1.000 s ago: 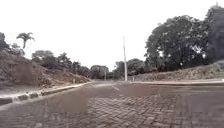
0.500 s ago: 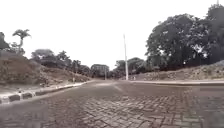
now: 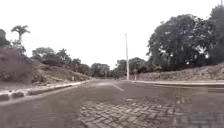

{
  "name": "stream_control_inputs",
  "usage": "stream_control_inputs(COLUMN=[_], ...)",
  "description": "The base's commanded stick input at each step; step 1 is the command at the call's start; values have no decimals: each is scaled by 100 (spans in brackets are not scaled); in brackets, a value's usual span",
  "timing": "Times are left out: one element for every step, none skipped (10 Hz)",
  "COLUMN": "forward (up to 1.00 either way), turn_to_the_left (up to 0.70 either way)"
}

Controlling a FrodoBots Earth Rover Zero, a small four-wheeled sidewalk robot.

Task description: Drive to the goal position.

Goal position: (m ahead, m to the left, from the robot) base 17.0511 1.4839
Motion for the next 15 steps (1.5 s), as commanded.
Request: stream_control_inputs(forward=[85,85,85,85,85,85,85,85,85,85,89,100,100,100,100], turn_to_the_left=[0,-10,-18,0,0,0,0,0,0,0,0,0,0,0,0])
